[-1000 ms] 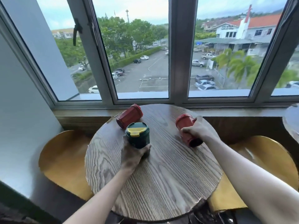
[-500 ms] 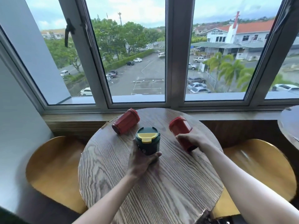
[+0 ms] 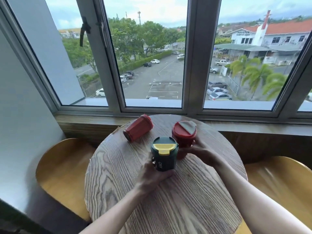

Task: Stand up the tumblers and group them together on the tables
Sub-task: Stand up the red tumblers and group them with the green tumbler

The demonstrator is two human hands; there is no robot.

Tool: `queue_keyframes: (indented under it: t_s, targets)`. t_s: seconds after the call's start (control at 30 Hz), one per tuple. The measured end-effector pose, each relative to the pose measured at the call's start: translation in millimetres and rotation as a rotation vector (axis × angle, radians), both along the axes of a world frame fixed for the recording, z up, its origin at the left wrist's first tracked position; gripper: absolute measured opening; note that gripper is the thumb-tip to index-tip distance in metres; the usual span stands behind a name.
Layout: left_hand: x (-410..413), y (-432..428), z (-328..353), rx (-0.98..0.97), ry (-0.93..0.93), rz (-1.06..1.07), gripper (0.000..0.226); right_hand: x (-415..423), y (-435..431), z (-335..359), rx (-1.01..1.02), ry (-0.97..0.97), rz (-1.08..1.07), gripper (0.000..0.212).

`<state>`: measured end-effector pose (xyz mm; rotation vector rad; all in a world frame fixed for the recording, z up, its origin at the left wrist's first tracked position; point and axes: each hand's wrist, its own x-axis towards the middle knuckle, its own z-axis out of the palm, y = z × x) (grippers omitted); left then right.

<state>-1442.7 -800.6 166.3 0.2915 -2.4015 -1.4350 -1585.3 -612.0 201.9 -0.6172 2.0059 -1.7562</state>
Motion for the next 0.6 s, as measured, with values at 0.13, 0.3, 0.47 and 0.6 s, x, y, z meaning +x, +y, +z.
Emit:
queue_keyframes:
  t_s: [0.13,0.3,0.47,0.6]
  targets:
    - [1.1,-0.4,-3.0,-0.038,-0.004,0.015,0.089,-11.2,2.0,4.0,0.032,-0.053,0.116,0.075]
    - [1.4,-0.8,-8.5,-0.075,0.006,-0.003,0.092,-18.1,12.1,26.7,0.020,-0.108,0.160,0.080]
    - [0.5,-1.0,-13.9,-0.070,0.043,0.002,0.089,-32.0,2.0,70.7,0.196,0.144,-0.015,0.073]
    - [-1.0,-3.7,-18.2,-0.038,0.050,-0.014,0.086,-40.8,-13.1,95.4,0.445,0.278,0.083,0.054]
